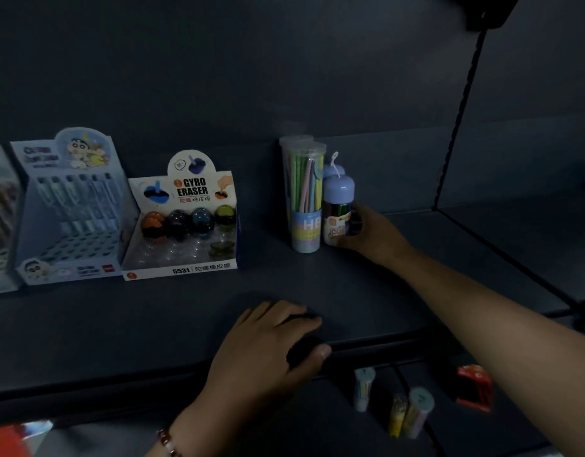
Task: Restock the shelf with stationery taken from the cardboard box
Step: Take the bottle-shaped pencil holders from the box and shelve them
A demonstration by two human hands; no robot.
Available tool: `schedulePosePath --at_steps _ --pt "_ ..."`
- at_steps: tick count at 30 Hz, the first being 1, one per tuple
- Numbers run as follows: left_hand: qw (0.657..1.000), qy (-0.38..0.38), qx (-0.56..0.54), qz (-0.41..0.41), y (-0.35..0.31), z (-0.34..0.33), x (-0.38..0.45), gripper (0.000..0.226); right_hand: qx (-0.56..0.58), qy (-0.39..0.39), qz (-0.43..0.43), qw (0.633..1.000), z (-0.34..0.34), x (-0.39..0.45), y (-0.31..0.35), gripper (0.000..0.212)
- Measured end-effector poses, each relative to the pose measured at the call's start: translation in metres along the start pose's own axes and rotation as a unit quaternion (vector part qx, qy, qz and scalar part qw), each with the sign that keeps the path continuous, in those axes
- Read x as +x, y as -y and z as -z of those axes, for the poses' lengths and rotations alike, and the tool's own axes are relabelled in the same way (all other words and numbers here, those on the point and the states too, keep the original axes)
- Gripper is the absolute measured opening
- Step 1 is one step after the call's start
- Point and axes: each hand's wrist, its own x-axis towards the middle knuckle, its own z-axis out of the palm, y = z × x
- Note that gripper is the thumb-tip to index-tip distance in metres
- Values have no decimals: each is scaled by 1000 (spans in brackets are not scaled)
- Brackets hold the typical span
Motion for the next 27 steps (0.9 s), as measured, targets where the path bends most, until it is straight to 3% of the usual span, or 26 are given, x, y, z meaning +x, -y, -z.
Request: schedulePosePath --at_steps 5,10,14,17,21,27 --pt "1000 1 1 -25 4 1 -4 42 -14 -37 -14 999 3 -35 25 72" --pt "987 5 -96 -127 12 8 -16 29 -129 -115 -7 985 -11 -129 48 41" --pt "946 47 -217 -238 13 16 -43 21 -211 -152 -26 965 -37 -230 67 28" --pt "905 124 -261 -312 5 12 -75 20 -221 -154 -100 958 -64 -310 73 28" --pt "851 262 -307 -336 -15 -14 -127 21 -211 -165 -256 929 -108 -431 81 27" --pt "742 423 -314 -414 -79 -56 -223 17 -134 -280 -473 825 -172 -614 126 22"
